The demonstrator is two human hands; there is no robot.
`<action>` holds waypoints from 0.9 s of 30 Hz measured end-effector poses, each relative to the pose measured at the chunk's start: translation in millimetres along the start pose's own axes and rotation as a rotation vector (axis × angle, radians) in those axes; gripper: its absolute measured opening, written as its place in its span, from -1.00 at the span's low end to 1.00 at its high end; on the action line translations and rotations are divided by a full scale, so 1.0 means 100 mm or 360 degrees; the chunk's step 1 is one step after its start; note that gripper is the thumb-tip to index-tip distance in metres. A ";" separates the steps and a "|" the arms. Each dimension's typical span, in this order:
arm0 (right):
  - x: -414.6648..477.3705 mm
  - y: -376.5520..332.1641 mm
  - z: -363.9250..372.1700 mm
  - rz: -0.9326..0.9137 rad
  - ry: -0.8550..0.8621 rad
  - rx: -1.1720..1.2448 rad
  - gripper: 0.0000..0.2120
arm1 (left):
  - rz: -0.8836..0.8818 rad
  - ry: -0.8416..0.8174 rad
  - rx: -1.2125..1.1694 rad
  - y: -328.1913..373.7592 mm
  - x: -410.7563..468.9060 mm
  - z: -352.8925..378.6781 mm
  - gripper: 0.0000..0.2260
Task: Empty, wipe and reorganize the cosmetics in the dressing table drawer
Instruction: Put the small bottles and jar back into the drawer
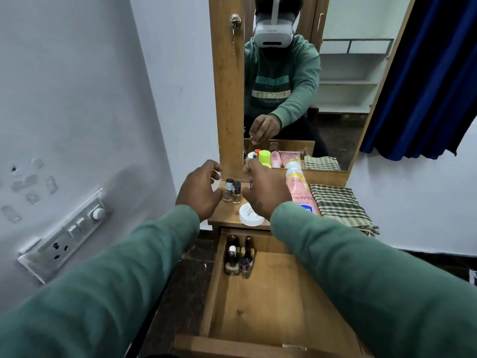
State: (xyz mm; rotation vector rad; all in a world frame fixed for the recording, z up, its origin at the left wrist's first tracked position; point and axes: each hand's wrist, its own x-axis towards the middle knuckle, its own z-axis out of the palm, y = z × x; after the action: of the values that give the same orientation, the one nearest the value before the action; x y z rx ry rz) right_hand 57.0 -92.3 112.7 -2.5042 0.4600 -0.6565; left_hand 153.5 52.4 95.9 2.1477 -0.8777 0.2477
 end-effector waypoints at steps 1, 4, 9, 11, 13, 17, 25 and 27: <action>0.10 0.00 0.03 0.0002 -0.0032 -0.0058 -0.64 | -0.0040 -0.0053 0.0017 -0.05 0.09 0.03 -0.58; 0.25 0.03 0.18 -0.0089 -0.0106 -0.0175 -0.64 | -0.0106 -0.0237 -0.0050 -0.16 0.27 0.17 -0.43; 0.29 0.16 0.44 -0.0195 -0.0090 -0.0227 -0.61 | -0.0022 -0.0287 -0.0147 -0.24 0.36 0.37 -0.50; 0.30 0.19 0.47 -0.0150 -0.0038 -0.0187 -0.64 | 0.0003 -0.0213 -0.0163 -0.26 0.33 0.41 -0.54; 0.29 0.20 0.45 -0.0090 -0.0016 -0.0128 -0.76 | -0.0015 -0.0147 -0.0195 -0.27 0.27 0.41 -0.57; 0.22 0.12 0.38 -0.0095 -0.0063 -0.0047 -0.78 | -0.0056 -0.0060 -0.0252 -0.25 0.17 0.34 -0.53; -0.07 -0.22 -0.05 -0.0136 0.0004 0.0276 -0.68 | -0.0074 0.0066 -0.0535 0.12 -0.18 -0.13 -0.52; -0.26 -0.21 -0.12 -0.0109 -0.0031 0.0339 -0.66 | -0.0055 0.0058 -0.0586 0.20 -0.35 -0.20 -0.50</action>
State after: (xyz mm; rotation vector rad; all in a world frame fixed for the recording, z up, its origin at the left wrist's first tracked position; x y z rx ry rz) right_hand 33.4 -68.8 124.4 -2.3306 0.2821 -0.6701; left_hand 116.5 76.2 106.2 1.8089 -0.7958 0.0978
